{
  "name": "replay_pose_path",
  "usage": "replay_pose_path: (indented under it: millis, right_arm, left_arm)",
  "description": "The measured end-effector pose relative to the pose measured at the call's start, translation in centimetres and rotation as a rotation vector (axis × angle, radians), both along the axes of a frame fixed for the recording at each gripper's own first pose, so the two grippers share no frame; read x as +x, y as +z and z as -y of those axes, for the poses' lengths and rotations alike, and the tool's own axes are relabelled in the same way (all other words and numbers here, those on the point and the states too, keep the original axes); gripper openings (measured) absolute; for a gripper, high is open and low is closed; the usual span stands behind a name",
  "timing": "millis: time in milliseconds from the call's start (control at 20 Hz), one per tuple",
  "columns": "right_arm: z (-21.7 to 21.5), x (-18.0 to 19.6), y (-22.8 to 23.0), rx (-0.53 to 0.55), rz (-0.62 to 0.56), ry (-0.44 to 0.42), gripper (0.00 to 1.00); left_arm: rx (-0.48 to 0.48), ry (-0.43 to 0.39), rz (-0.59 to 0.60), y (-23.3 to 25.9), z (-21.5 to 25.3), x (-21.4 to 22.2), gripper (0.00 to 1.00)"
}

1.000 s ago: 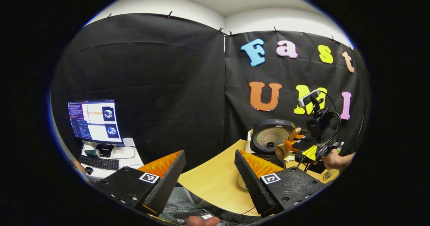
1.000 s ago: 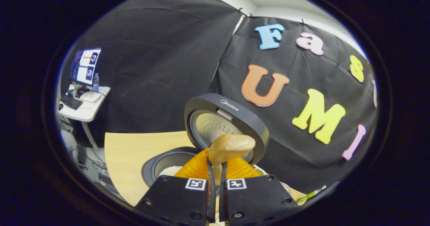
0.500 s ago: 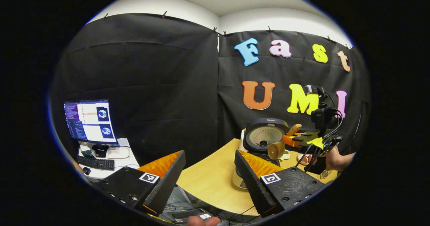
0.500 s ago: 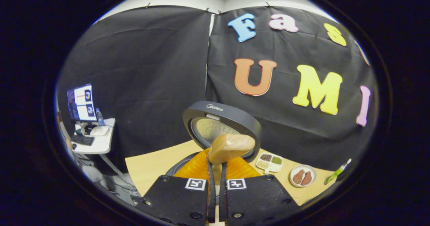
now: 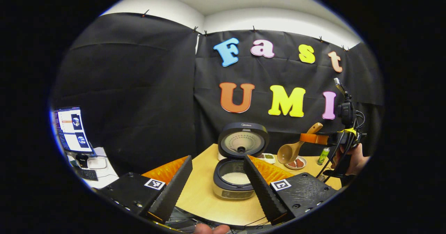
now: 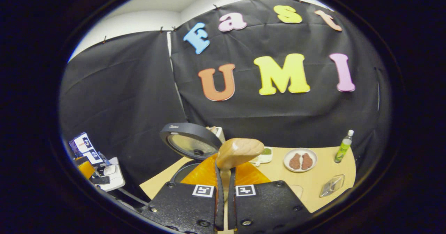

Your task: Close the left gripper, press the button to open the rice cooker; take a wooden spoon from the chopstick holder with the right hand, scoop a spoonful of rice and pour it into the rice cooker, then put the wooden spoon back into the chopstick holder.

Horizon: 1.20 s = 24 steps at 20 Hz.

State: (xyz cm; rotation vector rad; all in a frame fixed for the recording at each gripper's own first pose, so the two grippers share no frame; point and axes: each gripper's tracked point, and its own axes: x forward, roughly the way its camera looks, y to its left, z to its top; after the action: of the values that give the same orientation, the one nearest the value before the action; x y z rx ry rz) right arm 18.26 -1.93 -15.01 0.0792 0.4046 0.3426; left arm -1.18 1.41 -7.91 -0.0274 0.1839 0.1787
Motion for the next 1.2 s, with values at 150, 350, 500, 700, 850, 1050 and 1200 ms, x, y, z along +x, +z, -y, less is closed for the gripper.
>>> replay_pose_path:
  millis: [150, 350, 500, 700, 850, 1050, 1200]
  right_arm:
    - [6.8, -0.7, 1.1, -0.013, 0.013, -0.128, 0.09]
    - [17.0, -2.0, 1.2, -0.101, 0.007, -0.300, 0.10]
    - [23.3, -2.1, -0.2, -0.158, -0.020, -0.392, 0.09]
    - [29.6, -0.3, -3.8, -0.186, -0.079, -0.464, 0.10]
    - [33.0, 1.7, -7.2, -0.188, -0.147, -0.489, 0.10]
    - [36.3, 4.2, -12.3, -0.208, -0.242, -0.486, 0.10]
    - [37.5, 5.7, -16.5, -0.179, -0.318, -0.483, 0.10]
  left_arm:
    - [-0.008, -0.088, 0.000, -0.3, 2.6, 1.8, 0.95]
    - [-0.024, -0.167, -0.008, -1.0, 5.6, 3.6, 0.95]
    - [-0.030, -0.199, -0.016, -1.4, 7.4, 4.9, 0.95]
    - [-0.055, -0.220, -0.044, -2.5, 9.3, 6.2, 0.95]
    - [-0.044, -0.199, -0.070, -3.3, 9.6, 7.0, 0.95]
    - [-0.066, -0.171, -0.108, -4.2, 10.1, 7.9, 0.95]
    - [-0.054, -0.147, -0.127, -4.5, 10.1, 8.4, 0.95]
